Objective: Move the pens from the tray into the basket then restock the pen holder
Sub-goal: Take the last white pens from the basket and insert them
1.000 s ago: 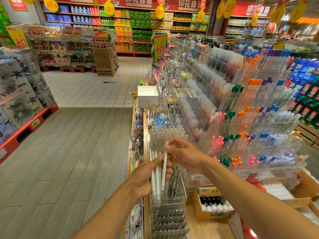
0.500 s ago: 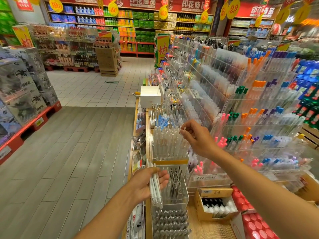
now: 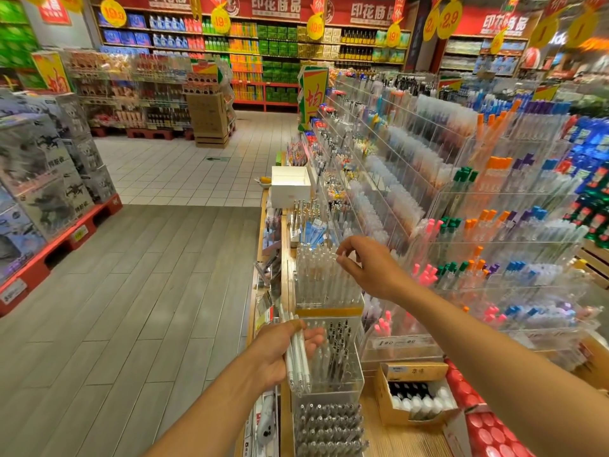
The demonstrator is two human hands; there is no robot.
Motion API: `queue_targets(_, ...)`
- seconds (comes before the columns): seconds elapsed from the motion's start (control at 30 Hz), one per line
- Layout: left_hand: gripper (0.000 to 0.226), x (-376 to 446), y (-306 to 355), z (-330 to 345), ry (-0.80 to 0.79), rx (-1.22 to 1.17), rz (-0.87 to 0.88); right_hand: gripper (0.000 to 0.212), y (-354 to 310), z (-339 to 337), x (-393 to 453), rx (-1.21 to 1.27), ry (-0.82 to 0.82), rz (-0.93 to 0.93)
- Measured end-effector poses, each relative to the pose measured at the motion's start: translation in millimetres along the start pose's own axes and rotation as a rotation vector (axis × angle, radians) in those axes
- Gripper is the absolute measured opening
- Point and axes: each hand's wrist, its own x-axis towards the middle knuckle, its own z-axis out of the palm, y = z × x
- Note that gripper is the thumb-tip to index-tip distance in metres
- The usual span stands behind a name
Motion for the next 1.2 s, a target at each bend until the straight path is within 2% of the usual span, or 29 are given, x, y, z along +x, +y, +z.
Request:
queue_targets(0.17, 0.028, 2, 2, -2, -0.013, -0.005, 0.019, 0.006, 6, 3, 7, -0.117, -0.086, -0.043)
queue_targets(0.3, 0.025, -1, 3, -5, -0.039, 0.003, -0.007, 0.008, 8, 9, 6, -0.157, -0.079, -0.100)
queue_targets(0.4, 0.024, -3, 3, -6, -0.057, 0.032, -0.015, 0.015, 4, 11, 7, -0.226, -0.087, -0.065)
queue_targets(0.5, 0.027, -6, 4, -4, -0.085, 0.050, -0.011, 0.021, -2, 11, -1, -0.272, 0.022, -0.047)
queue_targets(0.57, 0.027, -7, 4, -1, -0.102, 0.057, 0.004, 0.018, -11, 13, -11, -0.136, 0.126, -0.064)
queue_targets(0.6, 0.026, -8, 5, 2, -0.106, 0.062, 0.014, 0.014, -16, 15, -17, -0.009, 0.120, -0.031)
queue_targets(0.67, 0.027, -9, 4, 7, -0.112, 0.064, 0.030, 0.010, -25, 22, -26, 0.228, -0.008, 0.123)
queue_targets(0.77, 0.034, -10, 2, 11, -0.148, 0.061, 0.052, 0.008, -27, 36, -36, 0.399, -0.270, 0.325)
queue_targets(0.83, 0.033, -10, 1, 13, -0.134, 0.104, 0.076, 0.013, -26, 41, -40, 0.521, -0.321, 0.405)
queue_targets(1.0, 0.033, -7, -1, 17, -0.108, 0.130, 0.129, 0.018, -28, 36, -44, 0.653, -0.310, 0.469)
queue_targets(1.13, 0.040, -7, -2, 22, -0.164, 0.084, 0.103, 0.015, -31, 30, -41, 0.723, -0.316, 0.512)
queue_targets(1.2, 0.035, -6, -4, 22, -0.137, 0.070, 0.087, 0.016, -33, 26, -39, 0.701, -0.304, 0.536)
